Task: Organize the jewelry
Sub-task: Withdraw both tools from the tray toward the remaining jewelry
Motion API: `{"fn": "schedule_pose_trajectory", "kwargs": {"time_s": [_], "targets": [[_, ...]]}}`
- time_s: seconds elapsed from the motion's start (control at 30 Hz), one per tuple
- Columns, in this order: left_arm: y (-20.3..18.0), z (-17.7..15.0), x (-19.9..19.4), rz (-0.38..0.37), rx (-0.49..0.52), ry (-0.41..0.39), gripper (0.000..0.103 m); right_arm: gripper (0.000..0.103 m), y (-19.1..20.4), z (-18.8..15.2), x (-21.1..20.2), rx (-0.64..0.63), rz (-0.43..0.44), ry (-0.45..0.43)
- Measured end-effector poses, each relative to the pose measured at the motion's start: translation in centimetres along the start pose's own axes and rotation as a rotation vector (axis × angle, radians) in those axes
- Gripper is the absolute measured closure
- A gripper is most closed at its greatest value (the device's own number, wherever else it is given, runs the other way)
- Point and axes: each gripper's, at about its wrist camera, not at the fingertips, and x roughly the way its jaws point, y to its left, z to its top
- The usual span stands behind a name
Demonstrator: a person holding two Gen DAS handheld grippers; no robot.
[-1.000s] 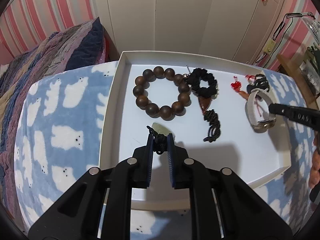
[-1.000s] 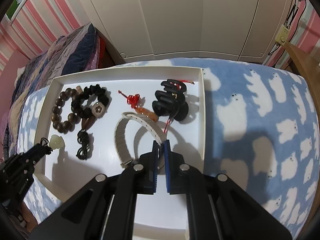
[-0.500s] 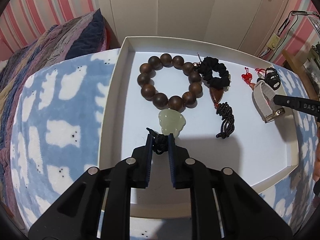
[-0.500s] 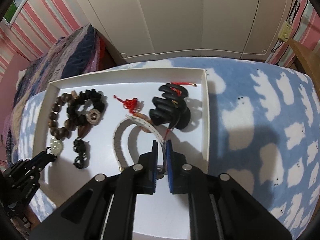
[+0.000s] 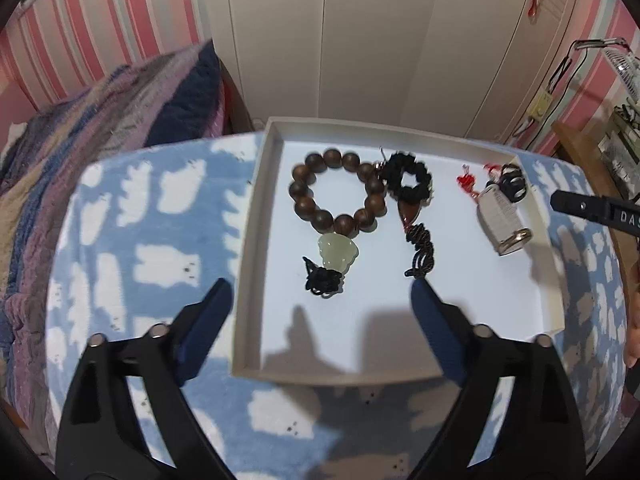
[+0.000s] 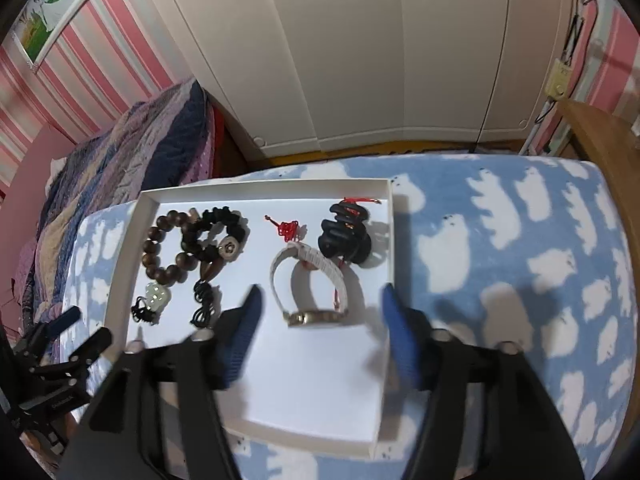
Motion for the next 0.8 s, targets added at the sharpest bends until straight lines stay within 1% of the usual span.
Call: {"fn": "schedule_pose_trajectory", "kwargs": {"time_s": [0.03, 0.07, 0.1, 0.17, 0.23, 0.33, 0.37, 0.43, 0.5, 0.67, 0.8], "targets": [[0.3, -0.2, -0.8, 0.008, 0.001, -0.017, 0.005, 0.026, -0.1, -0.3, -0.7, -0.005, -0.007, -0.016], [0.4, -0.6, -2.0, 0.021, 0.004, -0.046, 0.003, 0.02, -0.1, -0.7, -1.7, -0.015, -0.021, -0.041], [0.6, -0.7, -2.7, 0.024, 0.007, -0.058, 0.003, 0.018, -0.2, -1.2, -2.5, -0.024, -0.033, -0.061], [1.0, -1.4, -4.4, 0.024, 0.011, -0.08, 0.003, 0.018, -0.4, -2.0, -4.1, -0.027, -0.04, -0.079], [1.7, -2.3, -5.9, 0.01, 0.001, -0.086, 0.003, 0.018, -1.0, -3.0, -5.4, -0.002, -0.021, -0.073], [2.4, -4.1, -7.8, -0.033, -0.038, -0.085, 0.003, 0.018, -2.0, -4.9, -7.1, 0.044, 0.014, -0.061], [2.6, -5.0, -8.4, -0.054, -0.053, -0.084, 0.003, 0.018, -2.1, -5.4, -7.6, 0.048, 0.017, -0.066], [2.8, -6.3, -9.3, -0.065, -0.071, -0.082, 0.003, 0.018, -2.1, -6.7, -8.6, 0.046, 0.014, -0.077], [2.8, -7.9, -10.1, -0.048, -0.083, -0.081, 0.003, 0.013, -2.1, -7.9, -9.5, 0.04, 0.009, -0.083], [2.3, -12.0, -11.6, 0.0, -0.063, -0.097, 0.003, 0.013, -1.6, -11.8, -11.7, 0.005, -0.006, -0.112], [1.7, -15.1, -12.2, 0.011, -0.049, -0.088, 0.003, 0.013, -1.3, -15.7, -12.7, -0.019, -0.025, -0.138]]}}
